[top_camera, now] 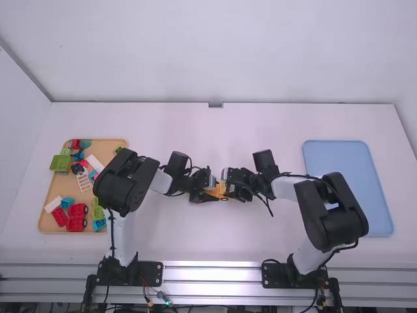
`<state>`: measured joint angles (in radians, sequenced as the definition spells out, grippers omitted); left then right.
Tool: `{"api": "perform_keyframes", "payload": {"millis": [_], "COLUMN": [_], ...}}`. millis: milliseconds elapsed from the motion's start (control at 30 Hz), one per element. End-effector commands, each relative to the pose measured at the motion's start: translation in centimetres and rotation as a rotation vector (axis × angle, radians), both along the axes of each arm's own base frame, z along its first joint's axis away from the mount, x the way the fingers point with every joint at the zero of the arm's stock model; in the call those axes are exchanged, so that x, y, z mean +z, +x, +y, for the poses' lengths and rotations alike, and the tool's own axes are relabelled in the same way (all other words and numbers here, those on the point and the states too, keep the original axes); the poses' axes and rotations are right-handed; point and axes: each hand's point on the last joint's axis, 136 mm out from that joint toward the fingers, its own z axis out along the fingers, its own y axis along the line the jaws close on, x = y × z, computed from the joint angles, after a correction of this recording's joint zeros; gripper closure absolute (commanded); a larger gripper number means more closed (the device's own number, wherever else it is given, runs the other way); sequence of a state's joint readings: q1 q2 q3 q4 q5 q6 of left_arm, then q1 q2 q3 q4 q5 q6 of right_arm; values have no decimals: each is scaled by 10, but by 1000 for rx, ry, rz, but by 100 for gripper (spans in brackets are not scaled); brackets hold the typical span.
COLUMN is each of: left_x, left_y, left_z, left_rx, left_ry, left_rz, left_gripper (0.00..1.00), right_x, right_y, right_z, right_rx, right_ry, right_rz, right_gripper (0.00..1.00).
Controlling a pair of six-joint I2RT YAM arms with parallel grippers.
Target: Assemble lego blocks to make yellow taxi
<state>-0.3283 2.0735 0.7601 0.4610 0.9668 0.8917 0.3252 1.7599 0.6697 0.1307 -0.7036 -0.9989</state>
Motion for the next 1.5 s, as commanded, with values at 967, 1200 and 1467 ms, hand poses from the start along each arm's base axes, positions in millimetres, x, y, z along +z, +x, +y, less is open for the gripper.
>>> {"api": "perform_keyframes", "payload": {"millis": [967,1200,1467], "left_x": [-24,-24,-23], "left_y": [-14,-13,-12], "left_z": [8,9,8], "left_rx": [23,25,23], "left_ry": [61,62,58], "left_rz": [77,73,69], "left_gripper": [73,73,74], "right_x": [-6,60,50], "right_y": [1,-3,-14], "right_z": [-2,5,2], "right_rx": [-13,67,86], "right_ry": [4,247,233], "right_rz": [10,-36,14], "right_gripper": [7,10,100]}}
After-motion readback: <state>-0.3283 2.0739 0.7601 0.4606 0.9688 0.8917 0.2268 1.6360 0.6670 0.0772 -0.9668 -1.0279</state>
